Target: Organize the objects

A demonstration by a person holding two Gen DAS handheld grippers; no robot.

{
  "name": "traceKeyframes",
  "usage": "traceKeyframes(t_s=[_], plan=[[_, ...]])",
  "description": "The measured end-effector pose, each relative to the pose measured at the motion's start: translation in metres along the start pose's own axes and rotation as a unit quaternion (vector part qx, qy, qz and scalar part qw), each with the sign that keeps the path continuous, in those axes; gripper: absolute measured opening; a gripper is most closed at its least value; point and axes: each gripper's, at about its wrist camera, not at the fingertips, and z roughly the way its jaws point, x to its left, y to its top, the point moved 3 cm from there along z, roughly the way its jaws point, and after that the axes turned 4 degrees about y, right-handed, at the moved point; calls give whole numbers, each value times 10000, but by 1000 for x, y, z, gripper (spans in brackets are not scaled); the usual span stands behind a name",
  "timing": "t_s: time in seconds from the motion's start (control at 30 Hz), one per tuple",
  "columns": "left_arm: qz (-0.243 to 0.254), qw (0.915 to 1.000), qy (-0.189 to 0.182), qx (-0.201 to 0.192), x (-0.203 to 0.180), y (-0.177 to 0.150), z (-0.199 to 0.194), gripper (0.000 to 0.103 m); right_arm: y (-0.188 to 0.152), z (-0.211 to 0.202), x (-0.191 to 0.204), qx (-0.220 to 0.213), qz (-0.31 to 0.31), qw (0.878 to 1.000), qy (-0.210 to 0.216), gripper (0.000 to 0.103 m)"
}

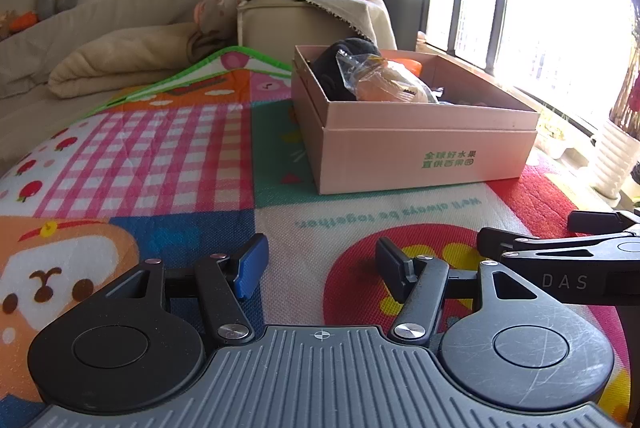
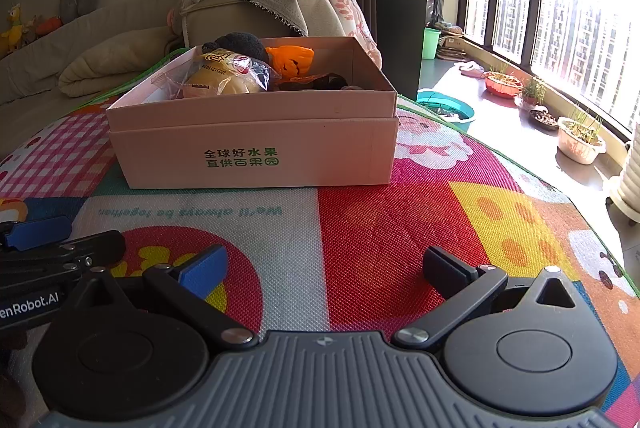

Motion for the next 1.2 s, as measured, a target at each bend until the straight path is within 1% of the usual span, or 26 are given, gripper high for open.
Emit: traceKeyframes(t_s=[1.2], plan=[[30,10000,18,-2,-1,0,-1,64,-1,-3,0,-1,1,10000,1,103]])
